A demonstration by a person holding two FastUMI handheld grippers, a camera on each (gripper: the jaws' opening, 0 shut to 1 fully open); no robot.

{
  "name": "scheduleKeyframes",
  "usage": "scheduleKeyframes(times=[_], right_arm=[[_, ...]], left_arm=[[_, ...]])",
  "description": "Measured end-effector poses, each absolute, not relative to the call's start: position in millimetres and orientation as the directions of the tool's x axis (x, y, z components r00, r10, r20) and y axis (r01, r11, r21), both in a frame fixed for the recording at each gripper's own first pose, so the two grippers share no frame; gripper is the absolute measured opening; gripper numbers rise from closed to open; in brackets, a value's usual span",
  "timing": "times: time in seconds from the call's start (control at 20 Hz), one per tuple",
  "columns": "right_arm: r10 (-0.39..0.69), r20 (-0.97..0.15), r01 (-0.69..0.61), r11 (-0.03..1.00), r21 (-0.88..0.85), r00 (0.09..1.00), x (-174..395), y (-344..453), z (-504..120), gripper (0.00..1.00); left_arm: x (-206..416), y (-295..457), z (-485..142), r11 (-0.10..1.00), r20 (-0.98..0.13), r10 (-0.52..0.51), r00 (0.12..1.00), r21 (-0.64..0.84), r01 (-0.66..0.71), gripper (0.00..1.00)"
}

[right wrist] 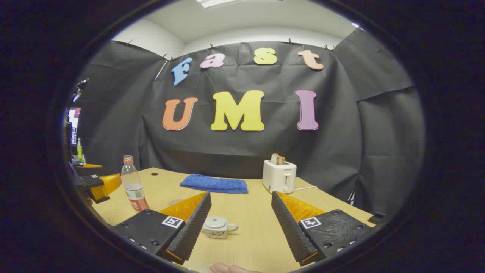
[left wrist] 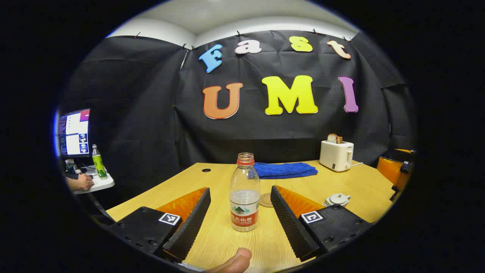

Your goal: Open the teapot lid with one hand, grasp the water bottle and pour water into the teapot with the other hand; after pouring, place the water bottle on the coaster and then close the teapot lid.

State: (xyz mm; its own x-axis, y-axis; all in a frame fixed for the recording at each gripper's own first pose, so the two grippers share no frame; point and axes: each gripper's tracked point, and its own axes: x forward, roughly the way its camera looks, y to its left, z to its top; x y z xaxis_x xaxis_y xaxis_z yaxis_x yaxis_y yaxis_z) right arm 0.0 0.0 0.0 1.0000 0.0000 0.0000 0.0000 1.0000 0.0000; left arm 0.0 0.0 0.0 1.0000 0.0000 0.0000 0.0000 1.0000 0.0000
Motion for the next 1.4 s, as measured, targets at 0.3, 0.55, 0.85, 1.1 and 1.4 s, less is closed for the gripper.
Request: scheduleKeyframes(times=[0.3,0.55,0.85,1.1,1.4], right_arm=[[-0.009,-0.034,0.010,1.000,0.008,0.999,17.0,-0.3,-12.1,0.96],[-0.010,-0.033,0.010,1.000,-0.020,0.999,20.6,-5.1,-13.6,0.95],[-0.007,-0.048,0.005,1.000,-0.030,0.999,32.1,-3.4,-24.7,0.95],[0.002,-0.076,-0.004,1.000,-0.021,0.997,52.7,5.9,-46.5,0.96],[0.032,-0.107,-0.037,0.998,-0.052,0.994,76.8,28.4,-74.7,0.95]], left_arm=[[7.5,8.3,-4.4,1.000,-0.017,-0.003,1.000,0.006,0.003,1.00],[7.6,14.5,-2.3,1.000,-0.017,0.009,1.000,0.007,-0.008,0.99],[6.4,7.0,-5.0,1.000,-0.017,-0.016,1.000,0.027,0.017,0.99],[10.0,2.4,-6.7,0.999,-0.007,-0.039,0.999,0.022,0.040,0.99],[17.3,1.9,-16.1,0.998,-0.020,-0.051,0.999,0.030,0.051,0.99]])
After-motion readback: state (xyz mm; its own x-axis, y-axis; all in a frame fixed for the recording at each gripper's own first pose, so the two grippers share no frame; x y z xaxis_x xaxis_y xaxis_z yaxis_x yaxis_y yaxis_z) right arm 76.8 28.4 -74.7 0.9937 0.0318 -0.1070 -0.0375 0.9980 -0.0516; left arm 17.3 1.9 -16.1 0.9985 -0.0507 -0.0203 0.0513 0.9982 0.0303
